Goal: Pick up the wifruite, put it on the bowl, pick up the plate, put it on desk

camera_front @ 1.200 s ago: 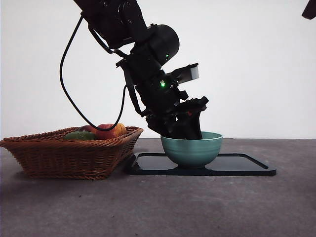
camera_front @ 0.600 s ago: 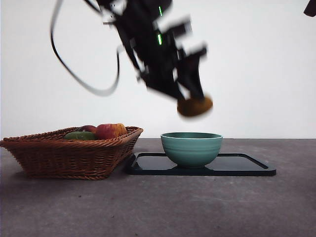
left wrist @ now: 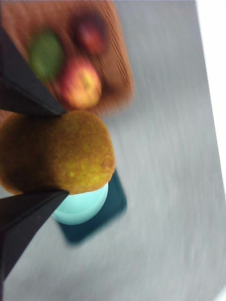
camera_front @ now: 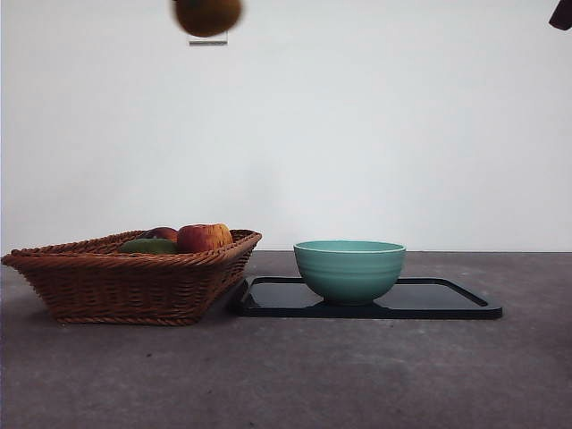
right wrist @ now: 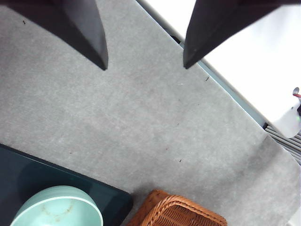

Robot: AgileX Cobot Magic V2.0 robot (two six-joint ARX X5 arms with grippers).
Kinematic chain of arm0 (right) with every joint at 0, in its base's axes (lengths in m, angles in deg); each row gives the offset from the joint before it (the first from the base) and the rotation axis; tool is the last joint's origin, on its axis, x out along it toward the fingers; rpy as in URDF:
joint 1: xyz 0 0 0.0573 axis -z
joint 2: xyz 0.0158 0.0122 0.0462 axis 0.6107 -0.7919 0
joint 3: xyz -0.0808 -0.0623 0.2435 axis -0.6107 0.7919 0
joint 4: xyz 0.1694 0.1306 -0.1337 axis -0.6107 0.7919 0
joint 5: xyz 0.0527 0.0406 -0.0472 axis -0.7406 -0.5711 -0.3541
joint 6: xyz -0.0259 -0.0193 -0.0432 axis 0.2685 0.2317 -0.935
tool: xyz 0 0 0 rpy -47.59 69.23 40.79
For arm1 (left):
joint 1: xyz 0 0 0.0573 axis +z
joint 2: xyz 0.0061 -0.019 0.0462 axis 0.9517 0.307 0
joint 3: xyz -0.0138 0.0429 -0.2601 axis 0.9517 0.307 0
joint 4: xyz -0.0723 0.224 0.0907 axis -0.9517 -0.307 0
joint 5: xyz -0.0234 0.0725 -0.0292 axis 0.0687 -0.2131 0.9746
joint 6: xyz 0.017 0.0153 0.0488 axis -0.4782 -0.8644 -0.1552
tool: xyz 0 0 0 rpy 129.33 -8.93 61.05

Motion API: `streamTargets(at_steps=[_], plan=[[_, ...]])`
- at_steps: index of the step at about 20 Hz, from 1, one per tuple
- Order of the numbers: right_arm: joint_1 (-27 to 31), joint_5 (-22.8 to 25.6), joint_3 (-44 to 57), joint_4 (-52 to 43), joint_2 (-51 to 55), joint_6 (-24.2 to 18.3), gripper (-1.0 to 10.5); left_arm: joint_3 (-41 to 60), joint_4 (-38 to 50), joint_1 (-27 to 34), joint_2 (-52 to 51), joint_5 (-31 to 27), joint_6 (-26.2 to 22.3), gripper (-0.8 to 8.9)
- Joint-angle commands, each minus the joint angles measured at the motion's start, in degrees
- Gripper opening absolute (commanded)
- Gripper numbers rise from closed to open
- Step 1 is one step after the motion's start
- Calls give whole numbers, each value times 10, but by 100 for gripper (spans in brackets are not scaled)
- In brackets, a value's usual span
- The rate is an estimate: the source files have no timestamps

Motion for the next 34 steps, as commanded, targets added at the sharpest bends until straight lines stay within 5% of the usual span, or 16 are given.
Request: streamTargets(at_steps=[1, 8, 12, 22, 24, 26, 34], plan=[[-4, -1, -5, -6, -2, -5, 253, 44, 5, 15, -27, -16, 56, 141], [-4, 1, -5, -9, -2, -5, 253, 271, 150, 34, -65, -36, 128, 141], [-4, 1, -5, -9, -2, -4, 253, 347, 251, 35, -25, -72, 112, 141], [-4, 1, -5, -5, -2, -2, 253, 349, 328, 41, 139, -74, 71, 162], [-4, 1, -5, -6, -2, -3, 253, 349, 330, 41, 143, -74, 71, 257], [-4, 2, -5, -6, -2, -2, 253, 349, 329, 41, 143, -73, 71, 323], [-4, 3, -5, -10, -2, -3, 253, 348, 284, 40, -23, -32, 49, 319]])
